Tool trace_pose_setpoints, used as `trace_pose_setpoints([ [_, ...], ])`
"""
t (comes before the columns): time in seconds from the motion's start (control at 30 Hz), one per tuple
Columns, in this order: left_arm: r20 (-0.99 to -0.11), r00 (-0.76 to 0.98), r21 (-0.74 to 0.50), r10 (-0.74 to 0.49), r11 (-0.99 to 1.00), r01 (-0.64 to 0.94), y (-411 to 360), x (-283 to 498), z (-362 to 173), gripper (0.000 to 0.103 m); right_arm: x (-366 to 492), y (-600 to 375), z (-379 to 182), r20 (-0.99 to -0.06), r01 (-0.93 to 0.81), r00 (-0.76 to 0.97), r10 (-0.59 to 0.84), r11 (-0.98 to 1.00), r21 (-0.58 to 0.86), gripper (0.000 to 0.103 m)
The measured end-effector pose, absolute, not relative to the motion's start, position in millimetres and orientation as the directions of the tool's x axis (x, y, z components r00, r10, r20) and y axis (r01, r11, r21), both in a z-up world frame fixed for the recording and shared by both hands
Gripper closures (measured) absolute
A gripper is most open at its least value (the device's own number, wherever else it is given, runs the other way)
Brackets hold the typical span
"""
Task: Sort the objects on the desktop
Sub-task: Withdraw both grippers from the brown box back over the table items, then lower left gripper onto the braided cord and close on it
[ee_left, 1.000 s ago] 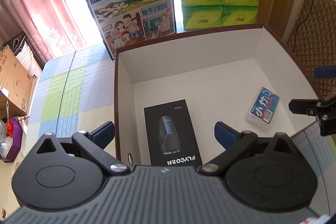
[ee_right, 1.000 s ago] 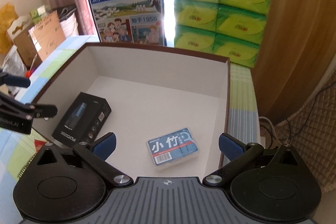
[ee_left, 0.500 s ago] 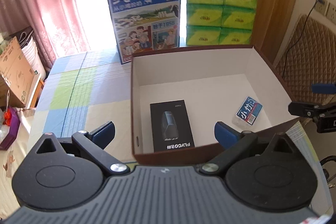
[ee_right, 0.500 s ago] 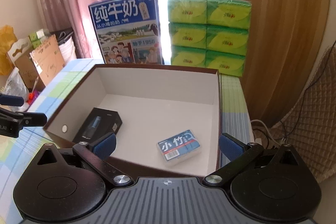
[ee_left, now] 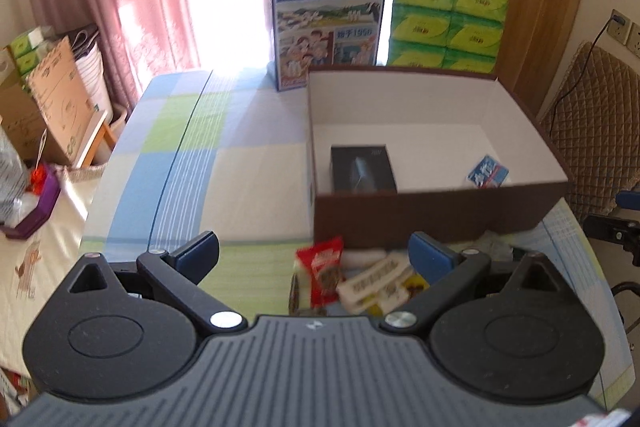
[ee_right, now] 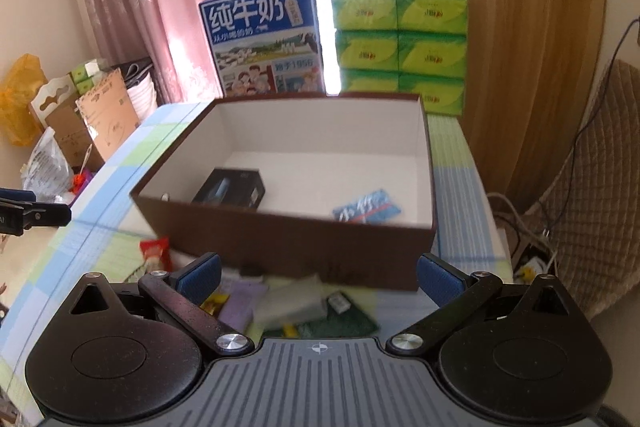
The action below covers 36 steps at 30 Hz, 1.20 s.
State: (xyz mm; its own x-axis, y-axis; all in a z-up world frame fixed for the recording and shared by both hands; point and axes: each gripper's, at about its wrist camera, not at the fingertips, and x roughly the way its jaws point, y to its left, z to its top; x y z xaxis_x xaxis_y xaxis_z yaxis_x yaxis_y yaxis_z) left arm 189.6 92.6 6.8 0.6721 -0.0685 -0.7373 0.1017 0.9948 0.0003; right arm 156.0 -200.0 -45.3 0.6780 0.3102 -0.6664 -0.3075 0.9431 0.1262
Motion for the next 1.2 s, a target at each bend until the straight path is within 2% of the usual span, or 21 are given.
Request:
trace_pose_setpoints([
  [0.53,-0.814,0.578,0.000,-0.049,0.996,0.084,109,135,-45,0.003,109,-195,-102,-0.765,-0.300,0.561,0.317,0.939,0.169,0.002],
  [1.2,-0.838,0.543,0.011,-0.059,0.992,0.126,103,147,-81,0.004,114,-186,-126,-0.776,-0.290,0.549,0.310,0.942,0.172,0.002],
])
